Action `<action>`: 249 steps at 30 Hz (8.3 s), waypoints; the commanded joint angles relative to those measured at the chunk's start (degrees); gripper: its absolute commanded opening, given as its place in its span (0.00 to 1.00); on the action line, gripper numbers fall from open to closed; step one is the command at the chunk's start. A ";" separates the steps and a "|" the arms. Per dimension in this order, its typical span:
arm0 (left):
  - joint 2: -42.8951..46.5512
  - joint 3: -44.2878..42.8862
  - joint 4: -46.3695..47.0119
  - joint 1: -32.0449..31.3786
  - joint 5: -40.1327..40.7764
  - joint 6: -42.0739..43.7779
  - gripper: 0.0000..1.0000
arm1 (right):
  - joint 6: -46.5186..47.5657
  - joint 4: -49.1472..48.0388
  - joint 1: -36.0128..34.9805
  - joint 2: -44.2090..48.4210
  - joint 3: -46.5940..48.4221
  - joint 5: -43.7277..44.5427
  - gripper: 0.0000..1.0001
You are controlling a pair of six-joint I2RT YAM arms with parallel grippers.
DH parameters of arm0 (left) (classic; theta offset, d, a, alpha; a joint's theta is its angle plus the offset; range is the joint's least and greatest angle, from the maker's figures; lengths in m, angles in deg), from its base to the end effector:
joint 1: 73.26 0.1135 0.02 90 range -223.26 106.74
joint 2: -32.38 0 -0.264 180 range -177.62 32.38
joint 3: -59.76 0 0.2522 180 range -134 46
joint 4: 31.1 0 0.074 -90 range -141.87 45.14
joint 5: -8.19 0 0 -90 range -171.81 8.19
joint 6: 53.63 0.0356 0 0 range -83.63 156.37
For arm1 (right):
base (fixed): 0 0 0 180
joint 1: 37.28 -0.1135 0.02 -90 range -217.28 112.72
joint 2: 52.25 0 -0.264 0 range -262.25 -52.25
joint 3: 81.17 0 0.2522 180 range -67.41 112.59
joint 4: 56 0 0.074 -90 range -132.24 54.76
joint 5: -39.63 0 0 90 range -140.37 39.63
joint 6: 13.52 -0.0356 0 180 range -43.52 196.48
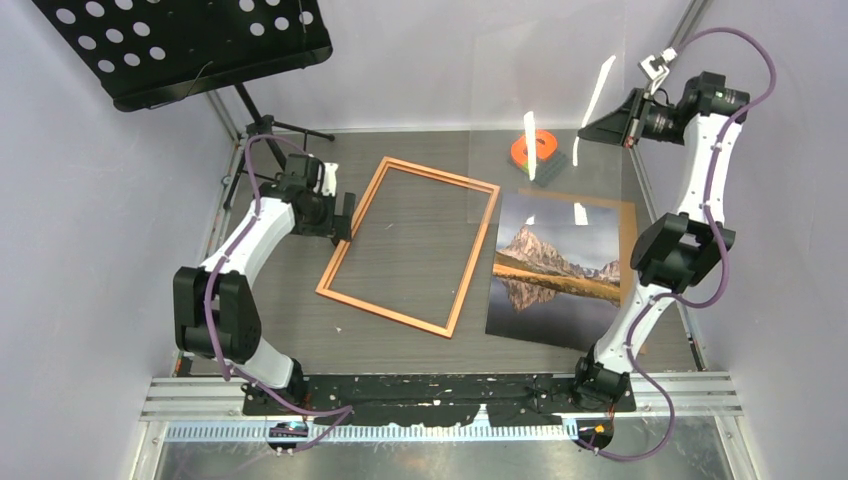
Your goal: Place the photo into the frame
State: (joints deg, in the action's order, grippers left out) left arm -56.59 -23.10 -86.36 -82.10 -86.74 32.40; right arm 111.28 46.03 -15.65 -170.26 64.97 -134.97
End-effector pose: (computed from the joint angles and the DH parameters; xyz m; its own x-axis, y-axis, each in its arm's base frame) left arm 0.3142 -0.0520 0.2545 -0.8786 0.0668 -0.4728 0.1333 0.9851 -0.1084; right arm 0.3736 -0.1100 0.3912 -0.6067 0.1828 -0.7736 -0.6920 0.3575 0.6272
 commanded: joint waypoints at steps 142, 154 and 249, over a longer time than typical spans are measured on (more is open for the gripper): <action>-3.65 18.92 21.42 5.74 -33.66 -8.25 1.00 | -100.30 -152.10 -35.21 10.57 -91.38 31.43 0.06; -4.19 18.85 21.38 5.72 -33.74 -8.34 1.00 | -100.80 -152.91 -35.85 10.17 -90.80 31.52 0.06; -5.95 19.35 21.81 5.67 -34.36 -9.63 1.00 | -95.52 -138.51 -37.53 8.43 -90.70 36.39 0.06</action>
State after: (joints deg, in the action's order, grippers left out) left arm -61.27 -3.27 -66.23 -76.50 -120.81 22.83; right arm 14.04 -91.85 -52.33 -163.03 -26.18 -99.28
